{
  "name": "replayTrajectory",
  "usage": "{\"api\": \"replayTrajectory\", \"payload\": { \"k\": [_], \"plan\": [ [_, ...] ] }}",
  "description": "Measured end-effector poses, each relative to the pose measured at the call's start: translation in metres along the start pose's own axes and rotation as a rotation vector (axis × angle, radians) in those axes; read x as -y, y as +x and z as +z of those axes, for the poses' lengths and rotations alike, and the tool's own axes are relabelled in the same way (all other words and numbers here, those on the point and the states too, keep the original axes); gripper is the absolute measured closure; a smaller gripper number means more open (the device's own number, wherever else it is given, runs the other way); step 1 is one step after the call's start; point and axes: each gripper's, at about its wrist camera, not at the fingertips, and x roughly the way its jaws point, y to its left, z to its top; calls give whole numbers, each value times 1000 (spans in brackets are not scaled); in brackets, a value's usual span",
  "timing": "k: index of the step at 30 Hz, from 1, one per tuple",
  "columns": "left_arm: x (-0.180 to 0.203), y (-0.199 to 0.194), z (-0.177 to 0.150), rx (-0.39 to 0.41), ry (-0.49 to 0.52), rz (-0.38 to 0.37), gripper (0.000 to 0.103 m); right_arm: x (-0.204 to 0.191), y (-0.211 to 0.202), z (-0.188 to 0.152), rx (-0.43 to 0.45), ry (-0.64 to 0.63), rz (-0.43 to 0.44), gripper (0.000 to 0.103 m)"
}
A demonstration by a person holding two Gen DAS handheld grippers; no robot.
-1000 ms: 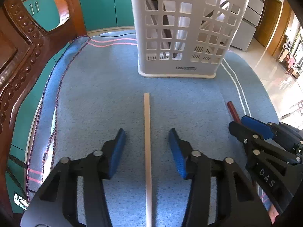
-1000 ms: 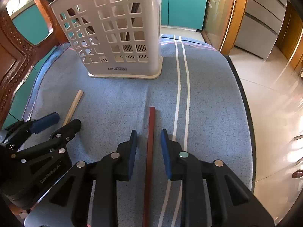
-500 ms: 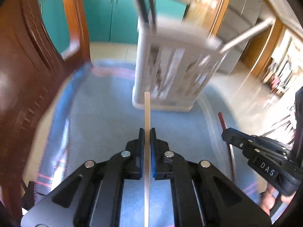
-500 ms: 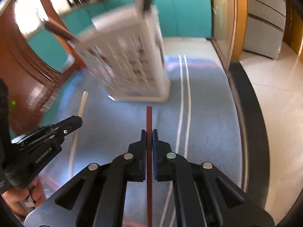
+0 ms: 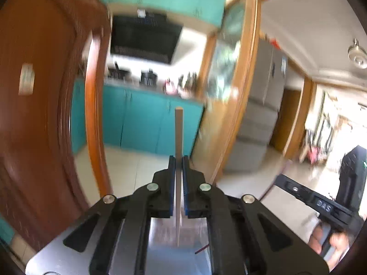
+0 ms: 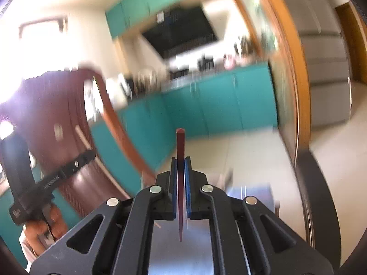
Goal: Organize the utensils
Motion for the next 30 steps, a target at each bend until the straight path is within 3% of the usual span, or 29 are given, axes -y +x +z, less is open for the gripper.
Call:
{"api": "replayTrajectory", "payload": {
  "k": [3, 5, 12, 18, 20, 22, 28, 30],
  "plan": [
    [6, 25, 12, 72, 15, 48, 96, -1, 4, 22, 150, -5, -44, 96],
    [5, 56, 4, 45, 33, 85, 96, -1, 20, 22, 197, -35, -96, 96],
    [-6, 115, -43, -101, 46, 119, 96, 11, 93, -23, 46, -90, -158, 96],
    [-5, 136, -62, -157, 85, 126, 96, 4, 111, -45, -16, -137, -178, 96],
    [-10, 138, -67, -176, 76, 118, 92, 2, 111, -49, -22, -155, -196, 96],
    [-11, 131, -70, -171, 78, 119, 81, 1, 105, -51, -24, -162, -206, 94],
    [-17, 64, -74, -101, 44, 131, 57, -7, 63, -46, 33, -150, -175, 66],
    [-16, 34, -89, -85, 48, 152, 48, -13, 39, -50, 77, -145, -137, 48]
  ]
}}
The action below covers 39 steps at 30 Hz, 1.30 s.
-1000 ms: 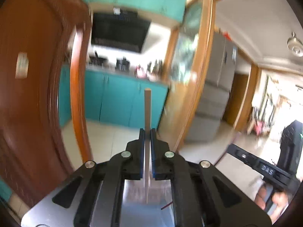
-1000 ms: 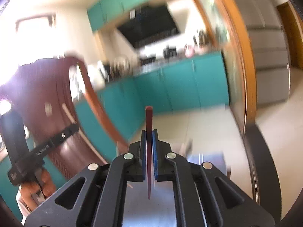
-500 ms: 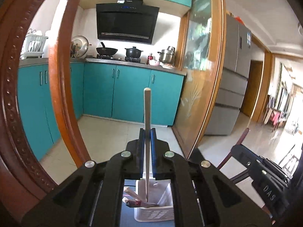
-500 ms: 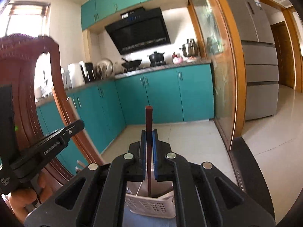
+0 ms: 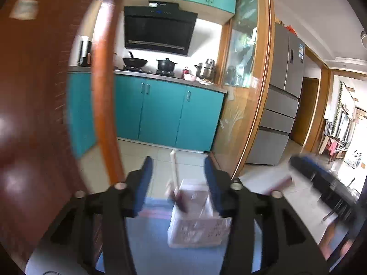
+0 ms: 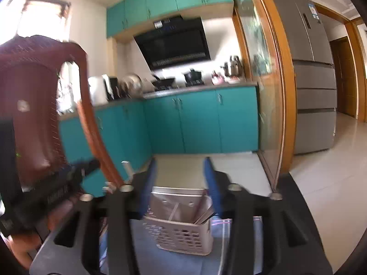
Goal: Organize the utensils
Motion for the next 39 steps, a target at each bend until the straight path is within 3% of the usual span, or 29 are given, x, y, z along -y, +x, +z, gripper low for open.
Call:
{"api": "replayTrajectory", "payload": {
  "k": [5, 7, 11, 16, 22, 39],
  "plan": [
    [0, -68, -74, 55, 140, 182, 27, -5, -52, -44, 34, -60, 34, 21],
    [2, -84, -91, 42, 163, 189, 16, -2, -71, -77, 5, -77, -19, 15],
    [14, -111, -115, 34, 224, 158, 8, 7, -100, -111, -54, 14, -67, 4],
    [26, -135, -129, 16, 245, 111, 4, -17, -133, -114, 3, -72, -107, 3],
    [29, -158, -139, 39, 271, 105, 4, -34, -142, -130, -43, -164, -161, 3],
    [2, -171, -131, 40, 134, 72, 4, -41, -149, -141, -38, -177, -201, 3]
  ]
}}
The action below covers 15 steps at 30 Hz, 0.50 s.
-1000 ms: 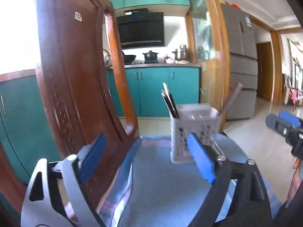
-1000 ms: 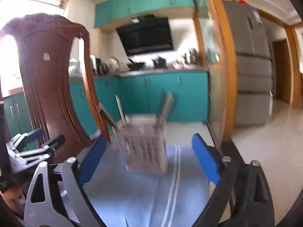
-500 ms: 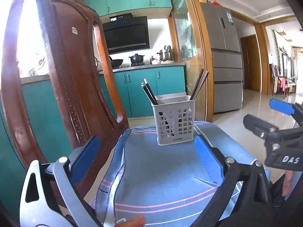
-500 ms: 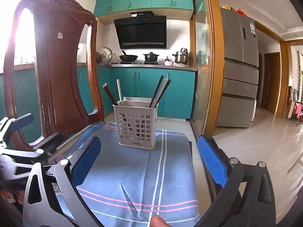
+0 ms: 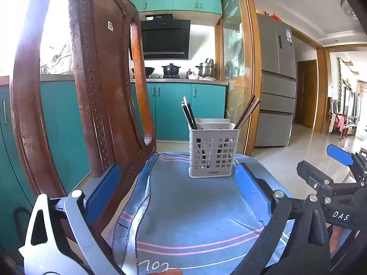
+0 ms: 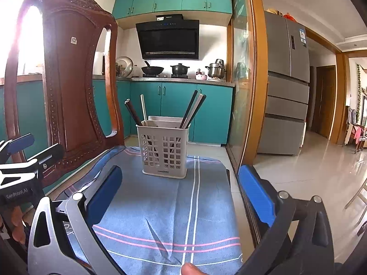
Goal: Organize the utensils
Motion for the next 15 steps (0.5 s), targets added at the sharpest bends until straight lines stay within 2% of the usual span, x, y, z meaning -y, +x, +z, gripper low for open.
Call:
{"api": "replayTrajectory", "payload": {
  "k": [15],
  "plan": [
    [9, 2, -1, -4, 31, -12, 4, 1, -6, -5, 17, 16, -9, 3]
  ]
}}
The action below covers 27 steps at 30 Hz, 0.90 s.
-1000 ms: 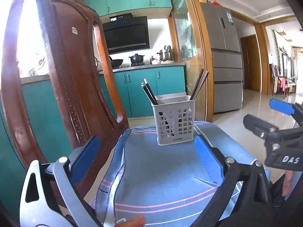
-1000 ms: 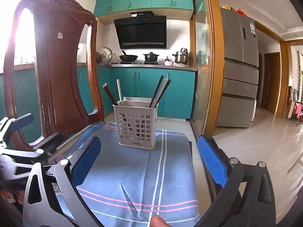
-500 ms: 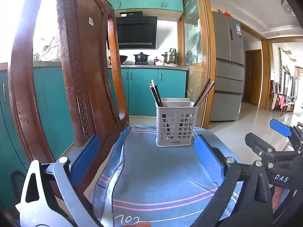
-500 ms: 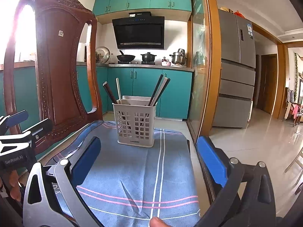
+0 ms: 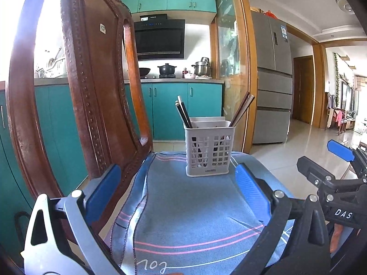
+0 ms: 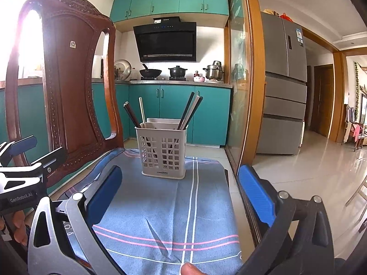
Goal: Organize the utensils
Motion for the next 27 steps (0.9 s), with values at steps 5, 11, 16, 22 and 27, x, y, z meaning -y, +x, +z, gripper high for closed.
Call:
{"api": "replayTrajectory", "payload": {
  "k": [5, 11, 16, 22, 27],
  "plan": [
    [2, -2, 0, 2, 1, -2, 4, 1, -1, -1, -1, -2, -1, 3],
    [2, -1, 0, -5, 5, -3, 4, 0, -1, -1, -1, -2, -2, 3],
    [1, -1, 1, -3, 2, 0, 4, 0, -1, -1, -1, -4, -3, 3],
    [0, 1, 1, -3, 4, 0, 4, 1, -2, -2, -2, -6, -4, 3],
    [0, 0, 0, -3, 5, 1, 4, 1, -2, -2, -3, -6, -4, 3]
  ]
}}
